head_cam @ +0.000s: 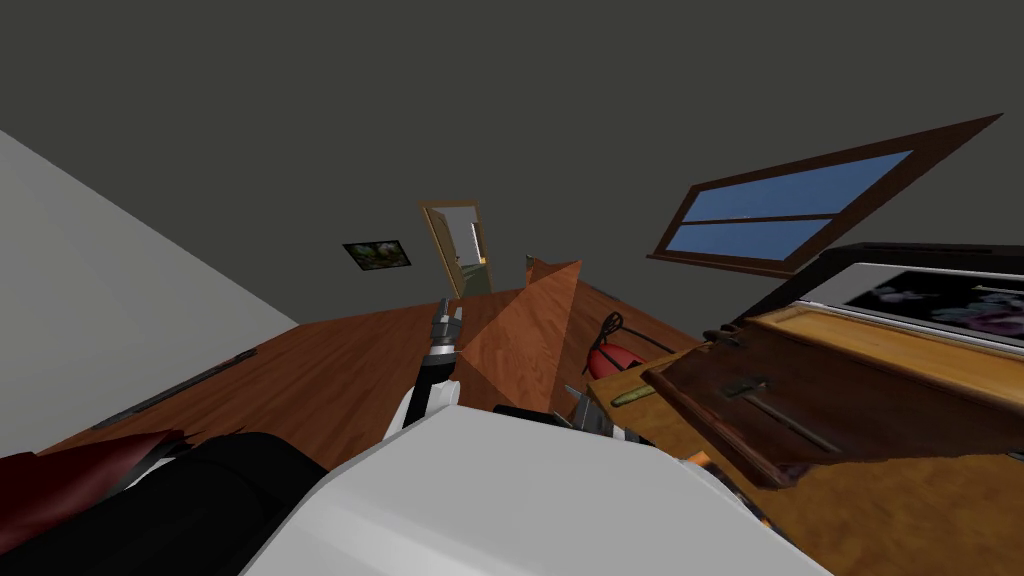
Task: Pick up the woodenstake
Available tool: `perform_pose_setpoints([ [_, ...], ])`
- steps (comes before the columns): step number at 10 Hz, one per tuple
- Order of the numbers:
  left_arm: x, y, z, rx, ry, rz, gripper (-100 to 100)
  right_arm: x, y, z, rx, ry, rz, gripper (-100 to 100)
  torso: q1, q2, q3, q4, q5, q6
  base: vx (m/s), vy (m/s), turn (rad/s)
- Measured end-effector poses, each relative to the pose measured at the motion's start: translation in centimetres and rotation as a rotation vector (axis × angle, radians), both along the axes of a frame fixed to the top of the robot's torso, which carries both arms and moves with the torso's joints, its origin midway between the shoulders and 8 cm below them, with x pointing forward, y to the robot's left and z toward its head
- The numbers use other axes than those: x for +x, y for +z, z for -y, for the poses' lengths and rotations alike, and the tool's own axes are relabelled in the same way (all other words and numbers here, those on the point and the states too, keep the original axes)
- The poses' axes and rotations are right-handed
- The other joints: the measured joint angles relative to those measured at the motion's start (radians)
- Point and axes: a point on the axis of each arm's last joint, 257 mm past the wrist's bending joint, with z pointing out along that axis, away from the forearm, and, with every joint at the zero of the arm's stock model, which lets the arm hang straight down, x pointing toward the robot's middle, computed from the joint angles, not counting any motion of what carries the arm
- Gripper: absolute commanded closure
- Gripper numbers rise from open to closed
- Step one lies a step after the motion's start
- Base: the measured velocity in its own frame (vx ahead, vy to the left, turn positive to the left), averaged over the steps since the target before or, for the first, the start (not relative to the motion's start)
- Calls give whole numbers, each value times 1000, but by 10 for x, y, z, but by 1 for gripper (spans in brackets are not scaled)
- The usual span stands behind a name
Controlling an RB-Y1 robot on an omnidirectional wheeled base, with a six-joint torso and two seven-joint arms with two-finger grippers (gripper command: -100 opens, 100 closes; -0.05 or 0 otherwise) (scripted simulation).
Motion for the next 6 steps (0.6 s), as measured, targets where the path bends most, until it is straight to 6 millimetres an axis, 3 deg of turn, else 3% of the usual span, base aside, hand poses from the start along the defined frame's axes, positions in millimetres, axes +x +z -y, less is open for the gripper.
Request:
perform_pose_setpoints([
  [5, 0, 0, 0, 0, 0, 0, 0, -29, -58, 39, -234, 94, -43, -100, -1, -1, -1, 0, 0, 0, 70, -11, 72],
  [6, 0, 0, 0, 0, 0, 0, 0, -42, -74, 51, -289, 121, -56, -100, -1, -2, -1, 0, 0, 0, 68, -13, 45],
])
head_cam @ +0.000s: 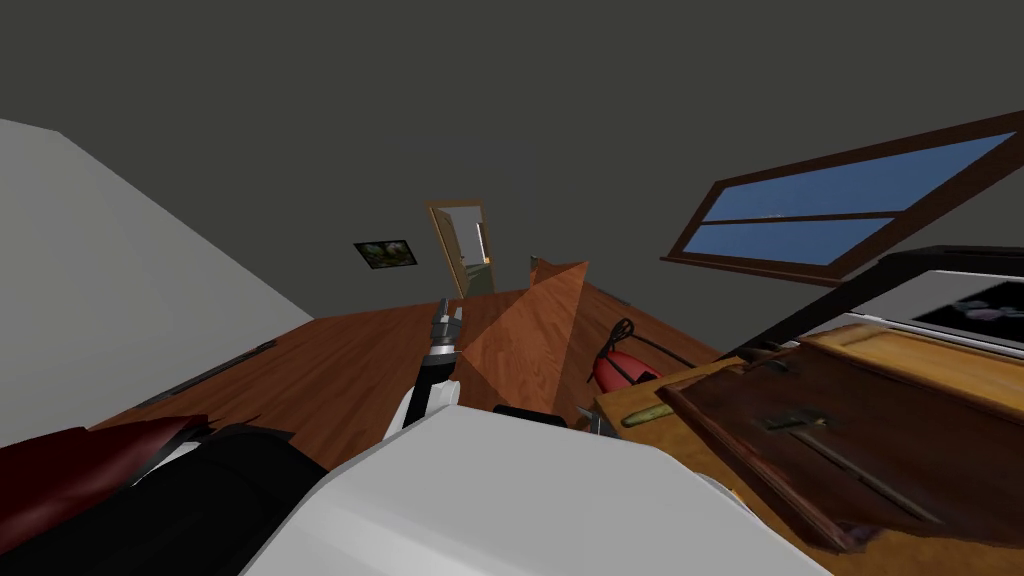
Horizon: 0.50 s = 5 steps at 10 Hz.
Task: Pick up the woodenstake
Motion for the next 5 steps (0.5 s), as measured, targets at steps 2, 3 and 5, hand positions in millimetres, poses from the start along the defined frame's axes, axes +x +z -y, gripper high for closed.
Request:
perform_pose_setpoints([
  [2, 0, 0, 0, 0, 0, 0, 0, -8, -11, 13, -64, 34, -2, -100, 1, 3, 1, 0, 0, 0, 40, -2, 55],
  [3, 0, 0, 0, 0, 0, 0, 0, -16, -20, 23, -110, 55, -13, -100, 1, 2, 1, 0, 0, 0, 52, -12, 55],
  [5, 0, 0, 0, 0, 0, 0, 0, -29, -38, 45, -198, 99, -29, -100, 0, 1, 0, 0, 0, 0, 71, -18, 63],
])
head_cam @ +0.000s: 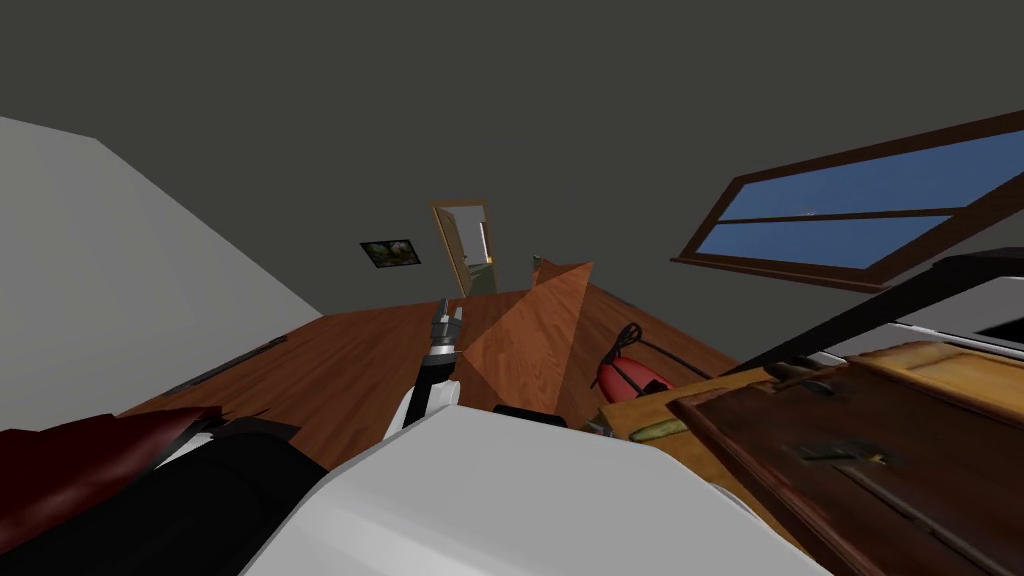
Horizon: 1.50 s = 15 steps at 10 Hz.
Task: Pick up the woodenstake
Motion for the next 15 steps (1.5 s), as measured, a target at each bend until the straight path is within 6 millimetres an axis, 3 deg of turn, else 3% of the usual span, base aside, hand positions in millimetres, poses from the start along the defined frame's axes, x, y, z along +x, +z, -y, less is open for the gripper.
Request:
perform_pose_setpoints([
  [5, 0, 0, 0, 0, 0, 0, 0, -34, -33, 63, -214, 118, -33, -100, 0, 0, 0, 0, 0, 0, 64, -21, 54],
  [8, 0, 0, 0, 0, 0, 0, 0, -43, -43, 88, -301, 171, -45, -100, 1, 1, 0, 0, 0, 0, 58, -14, 77],
  [15, 0, 0, 0, 0, 0, 0, 0, -84, -55, 185, -574, 355, -93, -100, 0, -1, 0, 0, 0, 0, 63, -31, 60],
])
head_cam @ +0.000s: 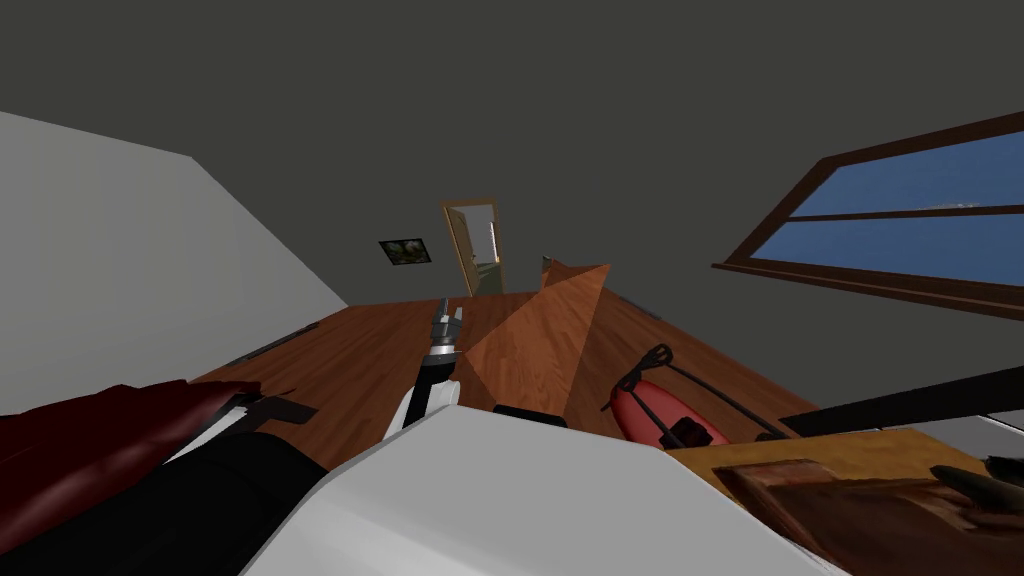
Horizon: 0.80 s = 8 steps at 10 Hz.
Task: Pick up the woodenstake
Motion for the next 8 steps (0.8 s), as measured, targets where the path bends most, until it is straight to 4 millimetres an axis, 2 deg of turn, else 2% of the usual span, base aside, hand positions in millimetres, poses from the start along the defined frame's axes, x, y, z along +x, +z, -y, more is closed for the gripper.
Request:
perform_pose_setpoints([
  [3, 0, 0, 0, 0, 0, 0, 0, -12, -3, 53, -123, 90, -32, -100, 0, 1, 0, 0, 0, 0, 53, -37, 59],
  [6, 0, 0, 0, 0, 0, 0, 0, -18, 3, 76, -191, 146, -49, -100, 1, 3, 2, 1, 0, 0, 21, -22, 27],
  [7, 0, 0, 0, 0, 0, 0, 0, -19, 4, 77, -194, 148, -49, 0, 2, 4, 2, 1, 0, 0, 0, 0, 0],
  [8, 0, 0, 0, 0, 0, 0, 0, -19, 4, 77, -194, 148, -49, -100, 3, 5, 3, 1, 0, 0, 15, -2, 179],
])
